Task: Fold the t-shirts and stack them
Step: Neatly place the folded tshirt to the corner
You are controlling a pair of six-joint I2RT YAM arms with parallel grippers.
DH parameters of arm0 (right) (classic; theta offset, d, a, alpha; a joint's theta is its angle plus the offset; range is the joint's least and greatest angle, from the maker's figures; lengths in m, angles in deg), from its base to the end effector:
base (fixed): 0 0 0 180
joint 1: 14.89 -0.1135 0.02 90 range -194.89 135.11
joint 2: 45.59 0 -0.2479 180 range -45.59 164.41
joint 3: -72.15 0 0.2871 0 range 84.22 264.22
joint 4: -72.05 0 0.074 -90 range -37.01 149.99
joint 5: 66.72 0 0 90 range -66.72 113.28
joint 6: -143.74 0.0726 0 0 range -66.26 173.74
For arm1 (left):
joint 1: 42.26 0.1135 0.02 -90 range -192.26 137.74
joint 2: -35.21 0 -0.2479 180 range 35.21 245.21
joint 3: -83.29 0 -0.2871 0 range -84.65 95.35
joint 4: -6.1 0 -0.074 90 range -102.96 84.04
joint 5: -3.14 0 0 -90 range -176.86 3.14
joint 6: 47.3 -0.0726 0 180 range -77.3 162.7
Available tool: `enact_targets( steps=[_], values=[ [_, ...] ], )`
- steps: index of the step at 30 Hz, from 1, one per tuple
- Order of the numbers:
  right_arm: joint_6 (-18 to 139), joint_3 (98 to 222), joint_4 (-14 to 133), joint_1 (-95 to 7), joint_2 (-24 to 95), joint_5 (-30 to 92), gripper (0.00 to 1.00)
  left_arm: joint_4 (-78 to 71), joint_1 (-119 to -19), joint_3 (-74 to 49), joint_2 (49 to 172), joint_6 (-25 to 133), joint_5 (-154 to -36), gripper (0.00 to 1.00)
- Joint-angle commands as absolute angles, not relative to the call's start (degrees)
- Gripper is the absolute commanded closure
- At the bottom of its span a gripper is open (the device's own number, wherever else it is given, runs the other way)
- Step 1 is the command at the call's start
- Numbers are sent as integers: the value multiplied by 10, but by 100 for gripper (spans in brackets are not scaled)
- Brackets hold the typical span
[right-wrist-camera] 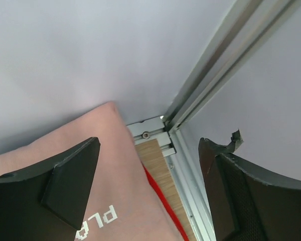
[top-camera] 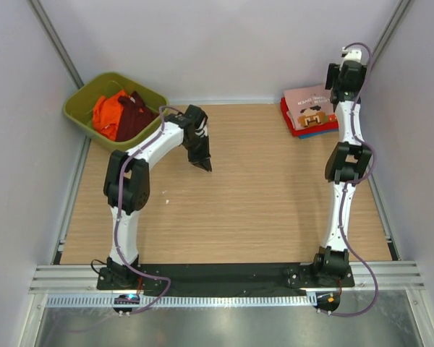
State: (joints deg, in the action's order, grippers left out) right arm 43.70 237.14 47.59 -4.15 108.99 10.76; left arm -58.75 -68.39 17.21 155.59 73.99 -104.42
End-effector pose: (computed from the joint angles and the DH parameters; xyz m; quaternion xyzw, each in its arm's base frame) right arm 0.6522 -0.1397 0.2366 0.0719 0.7832 -0.1949 0.5861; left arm 0.4182 -0.2295 0.1594 -0.0191 0.9753 -0.2092 0.0684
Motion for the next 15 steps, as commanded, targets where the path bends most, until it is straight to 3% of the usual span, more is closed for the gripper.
enact_targets(
  steps=[1, 10, 15],
  values=[
    [443, 2393, 502, -44, 1008, 61, 13, -596, -690, 174, 1514, 740, -1041, 88],
    [520, 2290, 344, -101, 828, 32, 11, -582, -696, 170, 1450, 757, -1033, 88],
    [642, 2184, 268, -90, 754, 131, 17, -568, -696, 139, 1386, 763, -1039, 87]
  ],
)
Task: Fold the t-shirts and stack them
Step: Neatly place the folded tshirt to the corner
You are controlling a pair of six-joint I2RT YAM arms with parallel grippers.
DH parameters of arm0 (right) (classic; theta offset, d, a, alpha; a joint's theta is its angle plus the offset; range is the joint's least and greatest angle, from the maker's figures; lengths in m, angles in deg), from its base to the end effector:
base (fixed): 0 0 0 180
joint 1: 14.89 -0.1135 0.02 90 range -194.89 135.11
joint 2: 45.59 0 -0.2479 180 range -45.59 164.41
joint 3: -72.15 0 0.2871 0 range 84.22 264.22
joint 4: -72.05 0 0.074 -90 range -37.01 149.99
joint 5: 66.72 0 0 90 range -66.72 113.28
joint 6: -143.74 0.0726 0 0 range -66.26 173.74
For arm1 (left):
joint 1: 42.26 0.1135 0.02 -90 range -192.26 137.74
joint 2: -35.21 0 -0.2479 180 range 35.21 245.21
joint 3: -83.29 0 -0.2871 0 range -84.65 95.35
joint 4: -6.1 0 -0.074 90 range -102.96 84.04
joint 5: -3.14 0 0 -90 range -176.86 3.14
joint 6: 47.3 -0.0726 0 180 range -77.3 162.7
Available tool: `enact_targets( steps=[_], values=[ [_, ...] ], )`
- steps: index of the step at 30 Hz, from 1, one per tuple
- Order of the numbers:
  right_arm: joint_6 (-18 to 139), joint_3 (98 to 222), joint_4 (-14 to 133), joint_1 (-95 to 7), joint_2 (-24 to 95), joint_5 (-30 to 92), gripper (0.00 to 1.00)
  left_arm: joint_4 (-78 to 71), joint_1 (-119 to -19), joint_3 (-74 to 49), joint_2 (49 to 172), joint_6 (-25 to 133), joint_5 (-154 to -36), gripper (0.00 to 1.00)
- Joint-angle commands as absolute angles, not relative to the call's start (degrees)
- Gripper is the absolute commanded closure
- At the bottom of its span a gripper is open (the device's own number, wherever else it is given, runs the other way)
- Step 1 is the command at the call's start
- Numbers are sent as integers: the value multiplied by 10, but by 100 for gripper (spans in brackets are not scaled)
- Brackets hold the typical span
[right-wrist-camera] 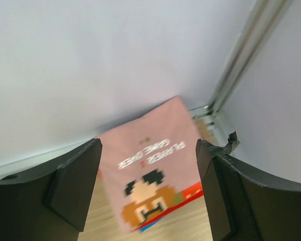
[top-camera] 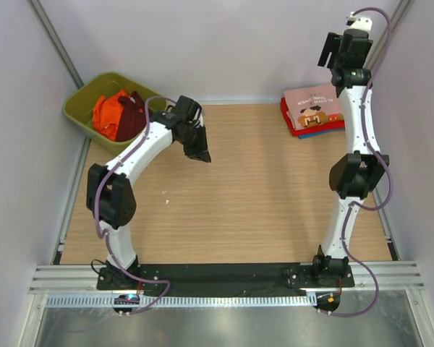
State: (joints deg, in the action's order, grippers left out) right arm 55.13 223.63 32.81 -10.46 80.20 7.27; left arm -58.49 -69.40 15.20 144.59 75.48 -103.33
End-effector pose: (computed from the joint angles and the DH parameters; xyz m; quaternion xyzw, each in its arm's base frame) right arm 0.5602 -0.0635 0.4054 0.1255 0.7726 -0.1256 0.6096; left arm 0.3967 -0.2265 0.2331 -0.0127 0.9610 -0.2397 0.1376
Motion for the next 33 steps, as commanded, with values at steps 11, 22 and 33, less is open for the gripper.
enact_targets(
  steps=[11, 22, 33],
  values=[
    [944, 1878, 588, 36, 709, 534, 68, -494, -702, 33, 1302, 786, -1056, 86],
    [1209, 1846, 926, 46, 878, 608, 99, -496, -703, 34, 1309, 783, -1076, 86],
    [1137, 1798, 868, 80, 920, 533, 99, -503, -703, 36, 1331, 777, -1083, 87]
  ],
)
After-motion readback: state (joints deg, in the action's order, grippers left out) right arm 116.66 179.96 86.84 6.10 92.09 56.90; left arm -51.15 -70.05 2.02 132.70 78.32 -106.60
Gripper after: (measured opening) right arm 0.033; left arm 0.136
